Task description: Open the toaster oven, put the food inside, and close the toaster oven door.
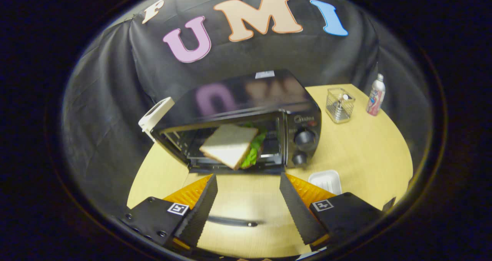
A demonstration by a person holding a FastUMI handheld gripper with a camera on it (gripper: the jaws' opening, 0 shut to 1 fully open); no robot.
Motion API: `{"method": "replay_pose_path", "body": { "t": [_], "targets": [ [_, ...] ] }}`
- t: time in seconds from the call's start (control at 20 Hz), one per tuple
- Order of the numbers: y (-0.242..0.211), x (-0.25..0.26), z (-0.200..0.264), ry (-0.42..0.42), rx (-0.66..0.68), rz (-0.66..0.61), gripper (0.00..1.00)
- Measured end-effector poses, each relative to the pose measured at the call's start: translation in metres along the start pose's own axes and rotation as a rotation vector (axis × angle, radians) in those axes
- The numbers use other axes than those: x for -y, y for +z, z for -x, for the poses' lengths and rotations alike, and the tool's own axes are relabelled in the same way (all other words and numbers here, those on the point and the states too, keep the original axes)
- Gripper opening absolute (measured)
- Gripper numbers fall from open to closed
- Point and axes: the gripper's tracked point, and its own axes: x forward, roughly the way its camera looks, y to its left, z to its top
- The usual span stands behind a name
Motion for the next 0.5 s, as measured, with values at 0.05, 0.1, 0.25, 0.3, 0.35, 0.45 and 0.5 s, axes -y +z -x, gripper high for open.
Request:
{"method": "replay_pose_path", "body": {
  "t": [0.05,0.1,0.25,0.3,0.35,0.45,0.5],
  "targets": [
    [-0.011,0.003,0.005,-0.006,-0.020,0.002,1.00],
    [-0.022,0.004,0.009,-0.010,-0.043,0.006,1.00],
    [-0.060,0.003,0.016,-0.006,-0.113,-0.008,1.00],
    [-0.072,0.004,0.017,-0.008,-0.138,-0.015,1.00],
    [-0.085,0.004,0.015,-0.011,-0.161,-0.019,1.00],
    [-0.105,0.006,0.011,-0.018,-0.200,-0.012,1.00],
    [-0.113,0.006,0.007,-0.021,-0.212,-0.008,1.00]
  ]
}}
